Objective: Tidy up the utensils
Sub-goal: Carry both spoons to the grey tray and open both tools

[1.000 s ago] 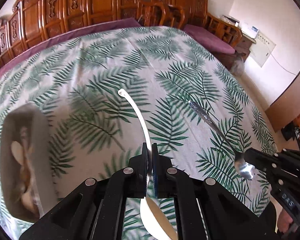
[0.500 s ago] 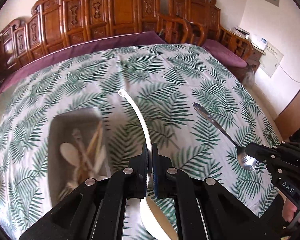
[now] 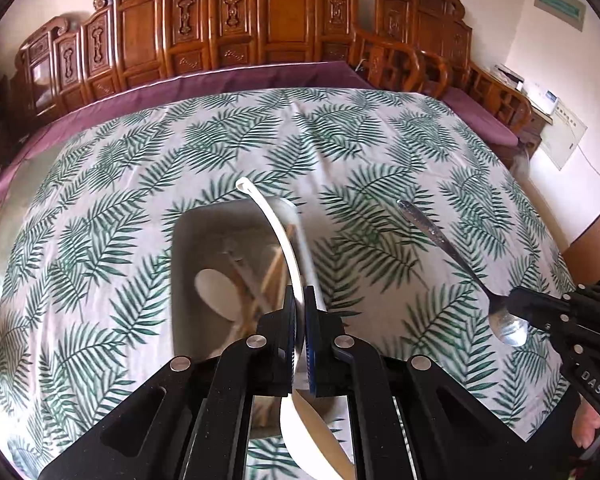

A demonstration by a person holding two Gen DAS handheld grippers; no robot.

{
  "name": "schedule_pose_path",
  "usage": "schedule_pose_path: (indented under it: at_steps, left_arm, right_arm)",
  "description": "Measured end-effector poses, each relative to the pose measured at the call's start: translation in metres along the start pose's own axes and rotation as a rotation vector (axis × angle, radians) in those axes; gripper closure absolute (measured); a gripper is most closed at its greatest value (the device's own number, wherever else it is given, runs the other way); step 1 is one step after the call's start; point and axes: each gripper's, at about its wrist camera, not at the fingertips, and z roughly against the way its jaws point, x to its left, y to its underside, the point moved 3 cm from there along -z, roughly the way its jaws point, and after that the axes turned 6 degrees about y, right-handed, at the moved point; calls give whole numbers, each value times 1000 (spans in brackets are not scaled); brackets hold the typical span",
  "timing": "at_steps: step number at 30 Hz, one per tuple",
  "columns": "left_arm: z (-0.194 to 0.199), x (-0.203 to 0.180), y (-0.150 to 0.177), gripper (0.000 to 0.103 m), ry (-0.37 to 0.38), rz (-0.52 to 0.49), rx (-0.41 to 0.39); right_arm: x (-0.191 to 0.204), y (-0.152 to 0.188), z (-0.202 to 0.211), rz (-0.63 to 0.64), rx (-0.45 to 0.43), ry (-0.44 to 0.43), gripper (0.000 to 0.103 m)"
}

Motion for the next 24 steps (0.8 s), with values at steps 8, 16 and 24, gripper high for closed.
schedule_pose_path:
  at_steps: [8, 16, 24]
  left_arm:
    - [-13, 26, 0, 100, -12, 8, 23]
    - [-5, 42, 4, 76, -25, 22, 2]
    - [19, 65, 16, 75, -62, 37, -33]
  right_arm:
    - [26, -8, -9, 8, 13, -2, 101]
    - [46, -16, -16, 23, 15, -25, 101]
    - [76, -24, -36, 42, 40, -50, 101]
